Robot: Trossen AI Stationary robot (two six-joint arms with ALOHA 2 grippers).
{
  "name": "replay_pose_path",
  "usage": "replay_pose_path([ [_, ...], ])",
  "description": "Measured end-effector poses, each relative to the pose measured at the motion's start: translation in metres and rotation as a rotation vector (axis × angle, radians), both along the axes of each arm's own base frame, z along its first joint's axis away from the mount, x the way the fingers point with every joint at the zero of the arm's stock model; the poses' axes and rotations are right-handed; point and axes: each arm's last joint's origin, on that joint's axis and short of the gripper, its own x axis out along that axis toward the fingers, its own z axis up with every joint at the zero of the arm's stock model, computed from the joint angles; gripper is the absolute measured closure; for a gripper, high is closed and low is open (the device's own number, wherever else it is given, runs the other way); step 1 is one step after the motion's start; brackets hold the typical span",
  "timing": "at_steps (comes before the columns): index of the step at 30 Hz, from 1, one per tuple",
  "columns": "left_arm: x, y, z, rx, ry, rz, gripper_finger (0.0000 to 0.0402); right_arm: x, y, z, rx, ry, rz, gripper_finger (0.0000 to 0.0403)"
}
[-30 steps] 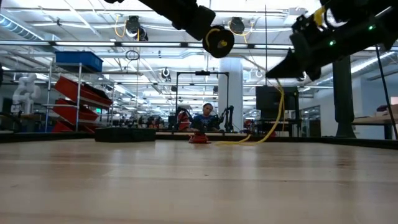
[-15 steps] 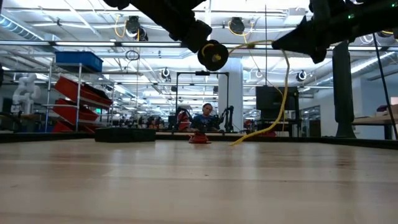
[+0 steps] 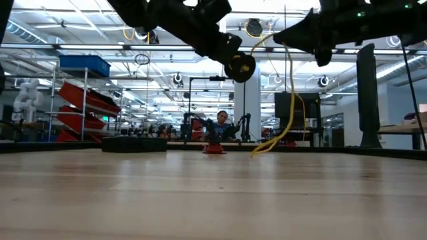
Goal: Coil cords
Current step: Coil the yellow wire onto the black spool
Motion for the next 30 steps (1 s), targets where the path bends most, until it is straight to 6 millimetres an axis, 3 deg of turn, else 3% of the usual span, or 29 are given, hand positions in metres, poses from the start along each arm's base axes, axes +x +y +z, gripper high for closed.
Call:
replay_pose_path([
  [6,0.003,0.001,-0.001,-0.017,-0.027,-0.004,0.0401,0.033,0.005,0.005,-0.081,0.045,0.018,0.0402],
  [11,0.003,0.004,0.005,-0.045,-0.115,-0.007,0.0401,0.055,0.004,-0.006,-0.119,0.120,0.005,0.0402],
  [17,0.005,0.008,0.011,-0.121,-0.242,-0.079,0.0401,0.064,0.003,-0.023,-0.183,0.176,-0.066,0.0402],
  [30,0.006,0.008,0.015,-0.270,-0.385,-0.159,0.0401,0.070,-0.008,-0.026,-0.276,0.182,-0.124,0.0402],
])
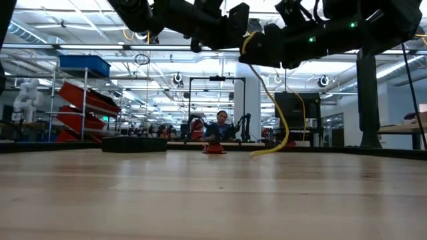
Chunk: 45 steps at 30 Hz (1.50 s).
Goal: Coil cords
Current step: Coil the yellow wire onto the black spool
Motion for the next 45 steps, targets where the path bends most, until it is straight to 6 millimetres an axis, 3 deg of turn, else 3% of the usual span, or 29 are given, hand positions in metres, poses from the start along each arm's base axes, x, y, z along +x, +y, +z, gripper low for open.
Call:
replay_pose_path([
  [12,-0.002,-0.001,0.010,-0.082,-0.125,-0.073,0.0401,-0.002,-0.002,-0.011,0.004,0.102,-0.023,0.0402],
  [22,-0.023,-0.004,0.023,-0.065,0.113,-0.151,0.0401,-0.022,-0.013,-0.030,0.017,0.186,-0.074,0.0402],
  [32,-0.042,-0.005,0.015,-0.020,0.418,-0.187,0.0401,-0.035,-0.021,-0.011,0.022,0.197,-0.073,0.0403],
  [45,-0.032,-0.001,-0.006,0.169,0.595,-0.094,0.0401,-0.033,-0.024,0.010,0.101,0.088,0.031,0.0398],
])
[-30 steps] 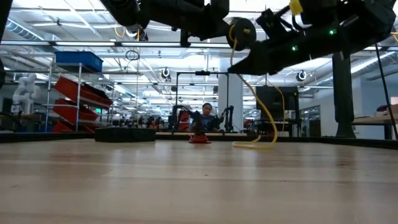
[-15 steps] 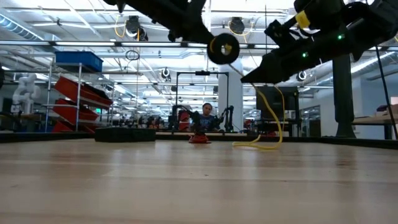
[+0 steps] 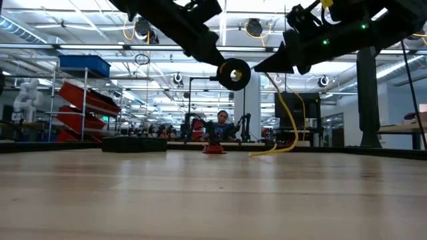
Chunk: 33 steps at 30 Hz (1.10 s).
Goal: Coil cords
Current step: Coil the yellow wire onto the black spool
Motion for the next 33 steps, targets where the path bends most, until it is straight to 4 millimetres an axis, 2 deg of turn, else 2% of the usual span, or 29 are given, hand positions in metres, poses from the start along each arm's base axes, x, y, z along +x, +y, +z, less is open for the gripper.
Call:
replay_pose_path([
  [9,0.010,-0.004,-0.004,0.210,0.022,0.092,0.0401,0.013,-0.001,0.024,0.006,-0.034,0.033,0.0391],
  [15,0.011,-0.002,-0.002,0.274,0.019,0.152,0.0401,0.019,-0.001,0.037,0.006,-0.041,0.037,0.0390],
  [27,0.016,0.002,0.004,0.343,-0.070,0.226,0.0401,0.033,-0.001,0.038,0.004,-0.092,0.033,0.0389],
  [33,0.018,0.006,0.015,0.360,-0.173,0.256,0.0401,0.033,-0.001,0.049,-0.072,-0.177,0.037,0.0389],
])
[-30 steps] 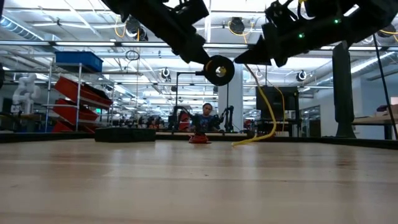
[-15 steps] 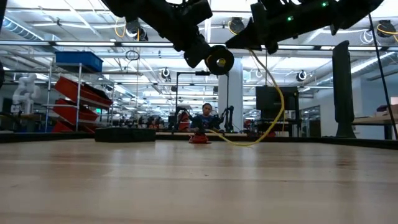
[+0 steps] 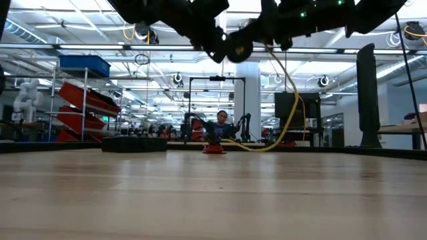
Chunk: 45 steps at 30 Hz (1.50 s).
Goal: Coil cords
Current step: Coil the yellow wire onto the black spool
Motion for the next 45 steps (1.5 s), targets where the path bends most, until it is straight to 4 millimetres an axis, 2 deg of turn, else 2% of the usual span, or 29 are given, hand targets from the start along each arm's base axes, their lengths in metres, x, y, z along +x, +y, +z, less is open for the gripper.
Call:
replay_pose_path([
  [5,0.000,0.004,0.012,-0.012,-0.153,-0.039,0.0401,-0.001,0.000,0.012,-0.099,-0.086,-0.007,0.0389],
  [12,0.000,0.008,0.020,-0.094,-0.343,-0.111,0.0401,-0.002,-0.002,0.017,-0.201,-0.089,-0.027,0.0389],
  [40,0.003,0.019,0.022,-0.629,-0.741,-0.434,0.0401,-0.003,-0.003,0.020,-0.399,-0.030,-0.066,0.0389],
  [45,0.002,0.018,0.027,-0.670,-0.811,-0.481,0.0401,-0.003,-0.003,0.020,-0.420,-0.017,-0.070,0.0389],
])
